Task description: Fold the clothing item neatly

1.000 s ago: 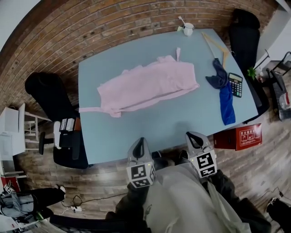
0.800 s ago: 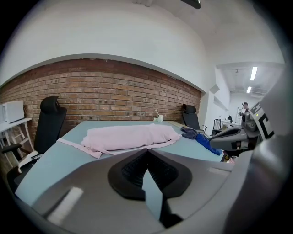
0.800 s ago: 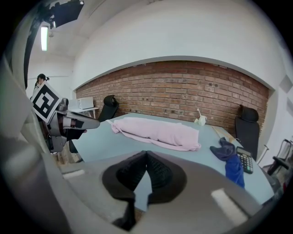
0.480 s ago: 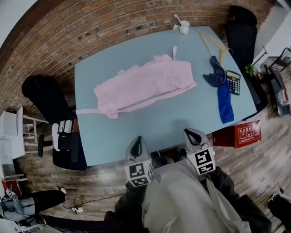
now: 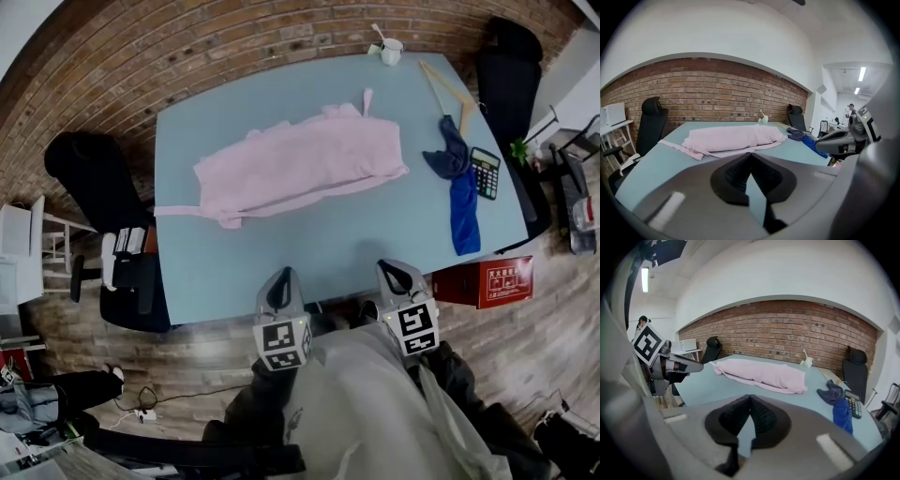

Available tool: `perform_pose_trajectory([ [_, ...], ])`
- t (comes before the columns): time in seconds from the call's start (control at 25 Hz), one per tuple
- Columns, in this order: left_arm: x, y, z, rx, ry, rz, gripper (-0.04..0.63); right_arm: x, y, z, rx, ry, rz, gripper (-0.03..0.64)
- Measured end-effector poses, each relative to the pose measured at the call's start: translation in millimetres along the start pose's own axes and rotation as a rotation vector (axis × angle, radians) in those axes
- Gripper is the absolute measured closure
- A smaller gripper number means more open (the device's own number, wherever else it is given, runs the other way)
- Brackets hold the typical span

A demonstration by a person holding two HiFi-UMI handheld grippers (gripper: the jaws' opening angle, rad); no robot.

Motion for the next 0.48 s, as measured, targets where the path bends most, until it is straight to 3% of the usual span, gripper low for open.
perform_pose_trajectory([
  [0.48,11.9,5.7,5.7,-0.006,-0.002,0.006,0.588,-0.6,2.1,-0.3,-0.007,-0.05,-0.038,0.615],
])
Point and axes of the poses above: the fingertips, and each gripper's own axes: z forward along the fingers, x to its right, y out of its underside, the point moved 8 cm from there along -z, backward along the fingers, and after that the axes turned 12 degrees about -z, right-handed, at the moved point
